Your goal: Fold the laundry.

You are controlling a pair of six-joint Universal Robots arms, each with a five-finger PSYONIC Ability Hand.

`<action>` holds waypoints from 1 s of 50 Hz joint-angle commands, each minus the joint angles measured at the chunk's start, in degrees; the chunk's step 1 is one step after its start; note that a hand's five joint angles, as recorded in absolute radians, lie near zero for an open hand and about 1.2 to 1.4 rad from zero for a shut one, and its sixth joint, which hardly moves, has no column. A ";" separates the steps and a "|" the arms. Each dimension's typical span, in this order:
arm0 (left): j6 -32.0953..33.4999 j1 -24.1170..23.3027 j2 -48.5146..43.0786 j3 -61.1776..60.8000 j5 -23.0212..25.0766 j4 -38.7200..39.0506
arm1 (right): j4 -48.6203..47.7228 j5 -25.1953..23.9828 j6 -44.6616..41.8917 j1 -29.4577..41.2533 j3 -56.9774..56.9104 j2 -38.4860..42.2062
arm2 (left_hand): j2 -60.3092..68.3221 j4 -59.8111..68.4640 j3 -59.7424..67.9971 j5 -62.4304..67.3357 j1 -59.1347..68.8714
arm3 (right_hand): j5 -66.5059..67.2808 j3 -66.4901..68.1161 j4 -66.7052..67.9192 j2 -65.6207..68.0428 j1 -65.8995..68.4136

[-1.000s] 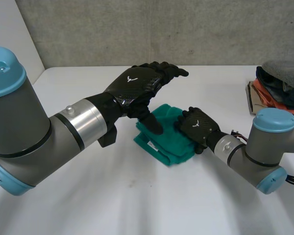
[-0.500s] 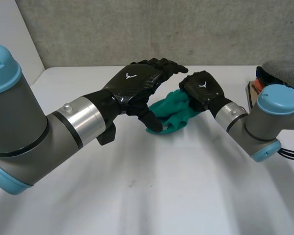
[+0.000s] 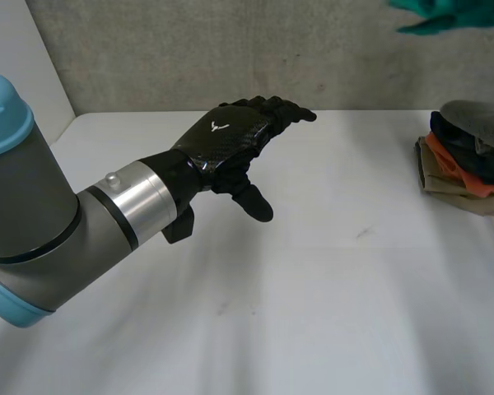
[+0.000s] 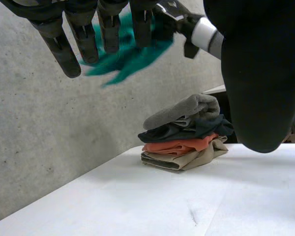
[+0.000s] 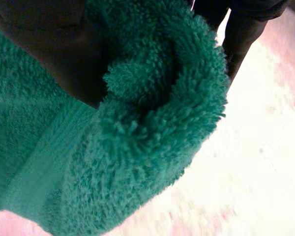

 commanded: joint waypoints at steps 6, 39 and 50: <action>-0.02 -0.09 -0.48 -0.16 0.00 0.03 | -0.34 -21.86 -2.82 -17.30 13.75 6.90 | 0.36 0.51 0.38 0.23 1.39 | 15.13 13.63 11.28 13.87 19.45; -0.11 -0.71 0.13 -0.60 0.00 -0.06 | -0.17 -21.97 -4.49 -21.45 15.96 6.56 | 0.19 0.34 0.21 0.06 1.22 | 15.13 13.63 11.28 13.87 19.45; -0.20 -0.79 0.05 -0.69 0.09 -0.06 | 1.41 -20.65 -8.89 -23.03 20.09 2.62 | 0.02 0.17 0.04 -0.11 1.05 | -20.22 -21.71 -24.07 -21.48 -15.89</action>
